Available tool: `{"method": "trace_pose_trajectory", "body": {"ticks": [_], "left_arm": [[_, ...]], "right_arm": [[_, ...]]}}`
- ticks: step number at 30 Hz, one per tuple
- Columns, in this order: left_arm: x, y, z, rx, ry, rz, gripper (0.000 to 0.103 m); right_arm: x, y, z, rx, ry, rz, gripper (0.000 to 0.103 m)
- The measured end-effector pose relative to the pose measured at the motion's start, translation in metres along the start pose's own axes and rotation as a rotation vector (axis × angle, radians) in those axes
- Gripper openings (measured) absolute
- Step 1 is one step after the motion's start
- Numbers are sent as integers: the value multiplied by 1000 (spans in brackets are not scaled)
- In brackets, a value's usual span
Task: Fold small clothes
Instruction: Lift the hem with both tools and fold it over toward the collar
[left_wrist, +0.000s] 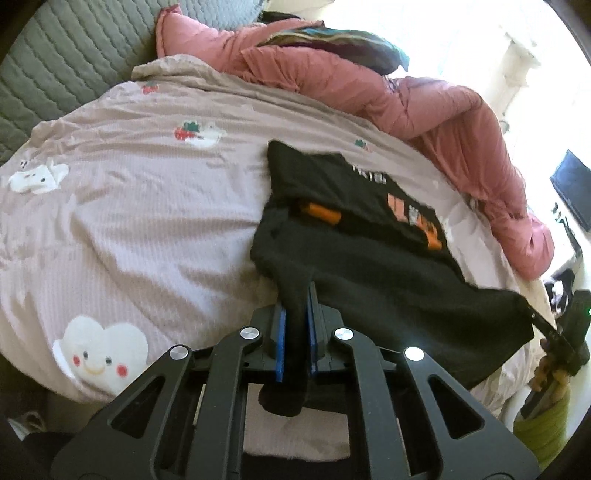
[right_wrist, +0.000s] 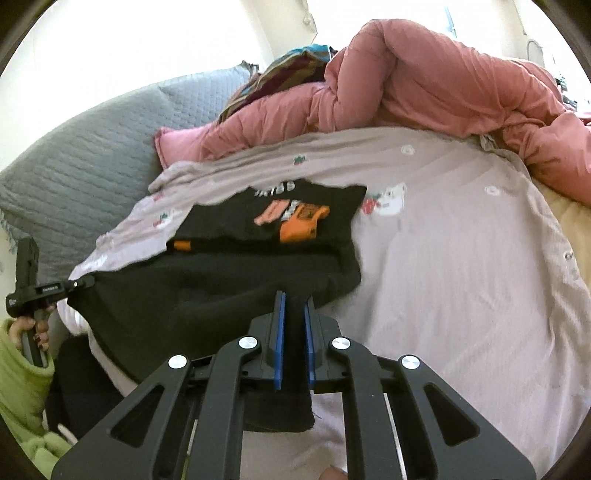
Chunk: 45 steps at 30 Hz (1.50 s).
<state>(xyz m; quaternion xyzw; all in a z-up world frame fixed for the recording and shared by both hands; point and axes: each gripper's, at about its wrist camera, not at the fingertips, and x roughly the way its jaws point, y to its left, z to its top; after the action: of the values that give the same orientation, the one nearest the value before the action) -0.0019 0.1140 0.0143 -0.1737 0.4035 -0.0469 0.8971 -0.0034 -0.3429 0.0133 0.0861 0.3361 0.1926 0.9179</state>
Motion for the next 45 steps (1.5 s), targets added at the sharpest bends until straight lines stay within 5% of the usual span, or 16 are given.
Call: {"method": "trace_pose_trajectory", "body": {"ticks": [19, 34, 45], "left_arm": [[52, -2, 105, -75, -83, -16, 3], [144, 13, 147, -183, -22, 10, 3], [184, 34, 143, -197, 23, 26, 5]], "right_arm": [[61, -24, 90, 68, -98, -63, 8], [155, -53, 124, 117, -7, -149, 8], [213, -81, 116, 220, 123, -173, 9]]}}
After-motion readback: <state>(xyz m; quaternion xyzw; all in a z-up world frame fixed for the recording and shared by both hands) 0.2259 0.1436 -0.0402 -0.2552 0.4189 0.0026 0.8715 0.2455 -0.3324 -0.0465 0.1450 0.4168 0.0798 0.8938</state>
